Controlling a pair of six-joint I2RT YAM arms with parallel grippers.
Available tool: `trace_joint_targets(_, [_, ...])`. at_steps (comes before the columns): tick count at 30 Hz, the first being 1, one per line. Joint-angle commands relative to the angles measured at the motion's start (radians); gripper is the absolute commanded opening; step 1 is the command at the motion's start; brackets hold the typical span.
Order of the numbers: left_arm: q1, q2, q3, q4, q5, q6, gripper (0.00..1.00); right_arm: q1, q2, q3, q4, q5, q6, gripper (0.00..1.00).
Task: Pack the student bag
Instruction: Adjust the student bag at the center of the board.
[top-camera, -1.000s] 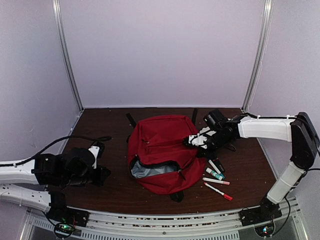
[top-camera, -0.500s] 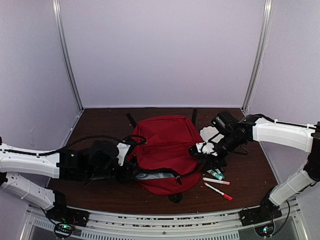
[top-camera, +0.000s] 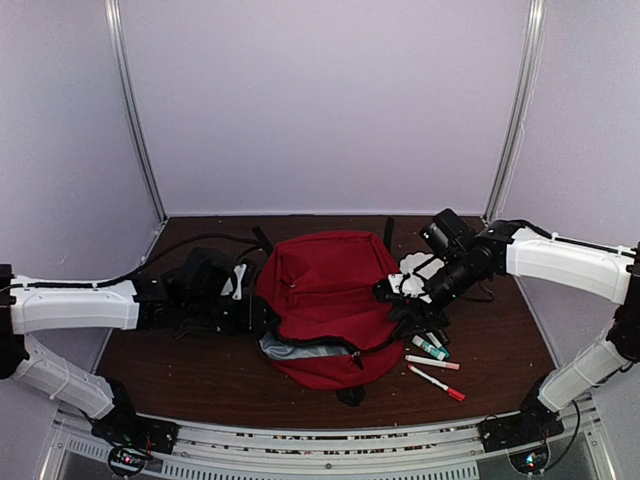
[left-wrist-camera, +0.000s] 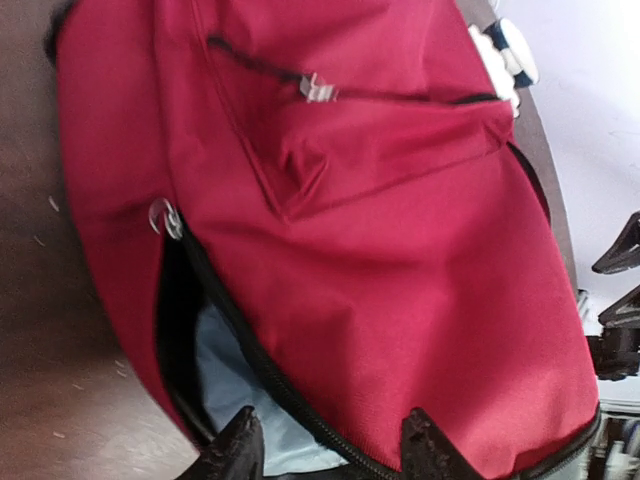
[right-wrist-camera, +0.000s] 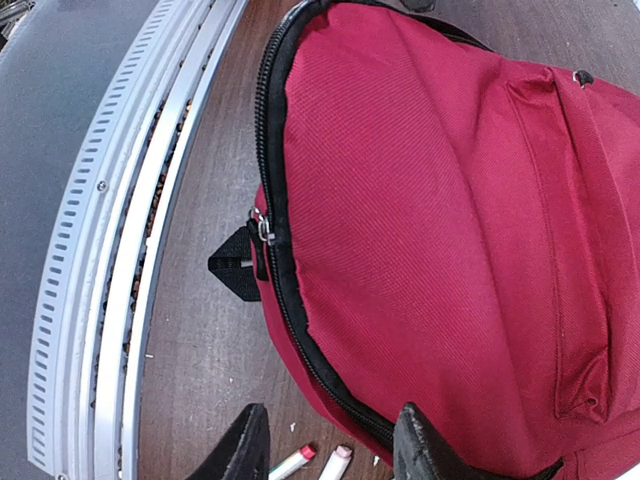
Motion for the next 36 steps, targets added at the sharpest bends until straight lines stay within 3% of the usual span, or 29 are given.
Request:
trace_joint_targets(1, [0.022,0.077,0.019,0.086,0.148,-0.157,0.50,0.027,0.009,0.014,0.017,-0.020,0.038,0.43])
trace_joint_targets(6, [0.042,0.144,-0.001,0.122,0.188,-0.263,0.49,0.039,-0.005,-0.016,0.030,-0.017,0.045,0.43])
trace_joint_targets(11, [0.070,0.177,-0.088,0.382,0.210,-0.385,0.39,0.041,0.004,-0.024,0.045,-0.025,0.057,0.43])
trace_joint_targets(18, [0.136,0.162,-0.059,0.507,0.153,-0.358,0.00,0.043,0.019,-0.013,0.052,-0.047,0.071,0.43])
trace_joint_targets(21, [0.210,0.137,-0.050,0.574,0.127,-0.234,0.00,0.043,0.032,-0.009,0.051,-0.078,0.056,0.43])
trace_joint_targets(25, [0.357,0.144,0.024,0.605,0.279,-0.052,0.00,0.063,0.049,0.001,0.057,-0.075,0.031,0.41])
trace_joint_targets(30, [0.476,0.241,0.119,0.720,0.505,-0.040,0.00,0.077,0.065,0.003,0.067,-0.072,0.011,0.41])
trace_joint_targets(33, [0.473,0.274,0.126,0.759,0.532,-0.103,0.00,0.082,0.080,0.013,0.070,-0.067,0.016,0.40])
trace_joint_targets(34, [0.472,0.270,0.117,0.760,0.530,-0.109,0.00,0.081,0.079,0.012,0.072,-0.066,0.019,0.40])
trace_joint_targets(36, [0.472,0.228,0.131,0.563,0.468,-0.040,0.00,0.082,0.072,0.005,0.097,-0.056,0.033,0.40])
